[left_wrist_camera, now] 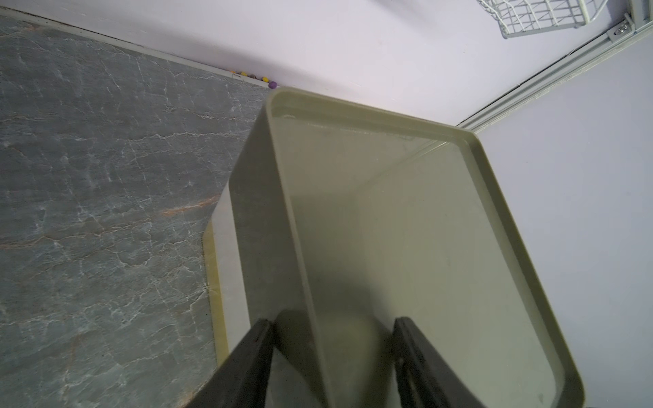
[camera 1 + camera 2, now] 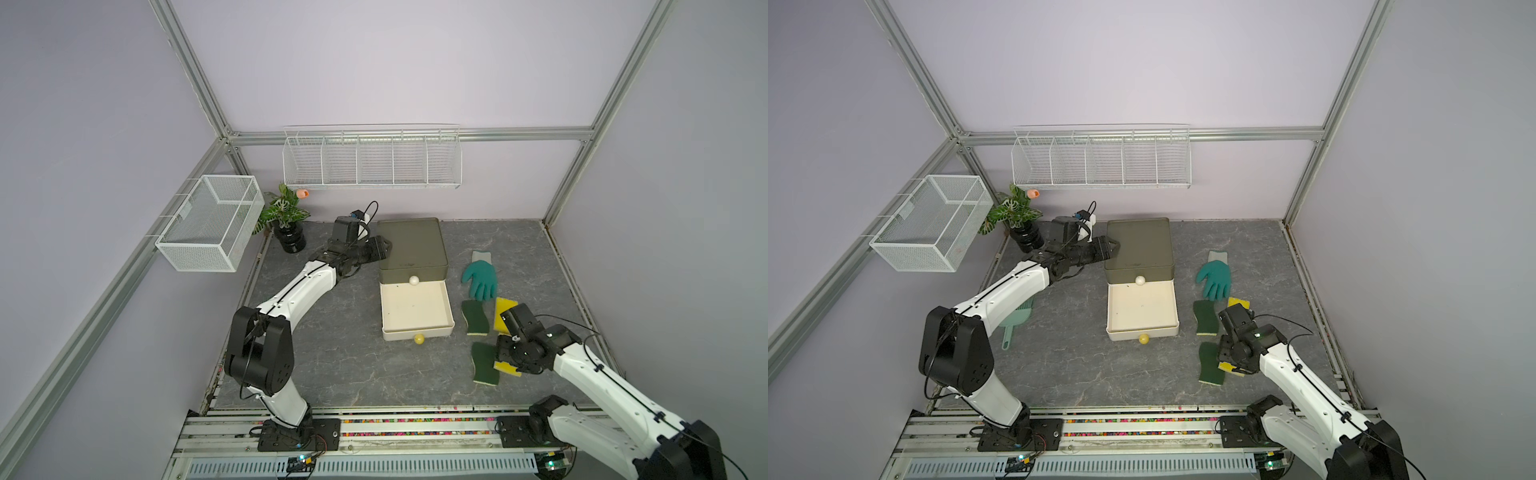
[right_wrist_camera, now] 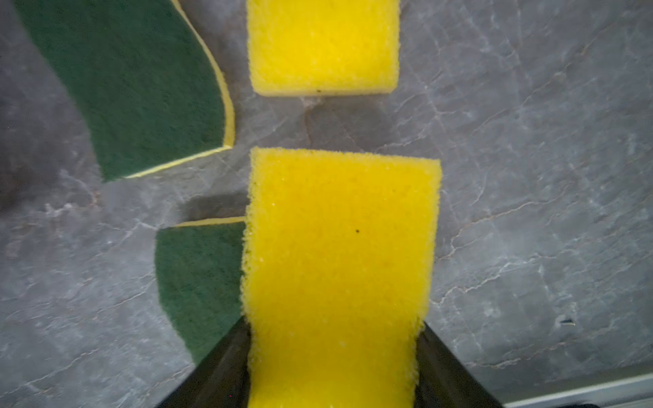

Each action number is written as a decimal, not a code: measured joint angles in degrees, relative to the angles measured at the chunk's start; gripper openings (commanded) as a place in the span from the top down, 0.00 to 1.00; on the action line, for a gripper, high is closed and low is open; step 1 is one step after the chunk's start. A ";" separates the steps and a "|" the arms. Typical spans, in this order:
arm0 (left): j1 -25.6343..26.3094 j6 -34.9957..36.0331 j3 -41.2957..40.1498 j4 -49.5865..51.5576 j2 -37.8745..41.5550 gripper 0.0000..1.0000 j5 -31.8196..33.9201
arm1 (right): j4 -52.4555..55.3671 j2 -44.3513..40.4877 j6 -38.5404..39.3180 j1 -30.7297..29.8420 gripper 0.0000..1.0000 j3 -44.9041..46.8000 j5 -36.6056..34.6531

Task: Take the sponge out of the drawer
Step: Place the sponge at the center of the board.

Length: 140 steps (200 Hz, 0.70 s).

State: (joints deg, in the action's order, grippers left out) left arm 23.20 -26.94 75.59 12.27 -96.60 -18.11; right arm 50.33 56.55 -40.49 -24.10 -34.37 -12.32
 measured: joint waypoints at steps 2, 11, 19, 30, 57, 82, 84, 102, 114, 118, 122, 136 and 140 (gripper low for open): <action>0.00 0.02 0.00 0.00 0.00 0.42 0.00 | 0.00 0.09 0.00 0.02 0.31 0.04 -0.11; -0.02 0.02 0.00 -0.02 0.00 0.42 -0.07 | 0.00 0.35 -0.20 0.02 0.31 0.09 -0.72; -0.02 0.02 0.00 -0.02 0.00 0.42 -0.15 | 0.00 0.35 -0.48 0.07 0.31 0.09 -1.46; -0.04 0.02 -0.02 -0.02 0.00 0.42 -0.17 | 0.00 0.35 -1.07 0.13 0.30 0.11 -2.38; -0.07 0.02 -0.13 -0.24 0.00 0.42 -0.28 | 0.02 0.11 -2.36 0.28 0.28 0.37 -4.42; -0.13 0.00 -0.13 -0.26 0.00 0.42 -0.42 | 0.07 -0.24 -3.45 0.33 0.26 0.76 -5.07; -0.13 0.00 -0.13 -0.26 0.00 0.42 -0.44 | 0.07 -0.26 -3.48 0.33 0.26 0.83 -5.09; -0.22 0.00 -0.13 -0.37 -0.07 0.42 -0.72 | 0.11 -0.52 -4.37 0.33 0.24 1.81 -5.51; -0.33 0.00 -0.13 -0.42 -0.11 0.42 -1.01 | 0.35 -0.90 -4.81 0.33 0.23 2.58 -5.66; -0.35 0.00 -0.13 -0.44 -0.15 0.42 -1.07 | 0.48 -1.05 -4.96 0.33 0.23 2.80 -5.70; -0.35 0.00 -0.13 -0.46 -0.15 0.43 -1.11 | 0.55 -1.22 -5.16 0.33 0.23 2.93 -5.81; -0.42 0.00 -0.13 -0.50 -0.17 0.42 -1.25 | 0.87 -1.66 -5.62 0.33 0.19 3.10 -6.16; -0.44 0.00 -0.13 -0.50 -0.17 0.42 -1.27 | 0.90 -1.75 -5.73 0.33 0.17 3.10 -6.27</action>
State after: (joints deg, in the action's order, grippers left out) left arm 22.76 -26.94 75.46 11.77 -96.77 -19.38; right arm 51.22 54.81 -46.22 -23.77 -31.27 -18.59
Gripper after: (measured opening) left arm 0.577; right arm 0.782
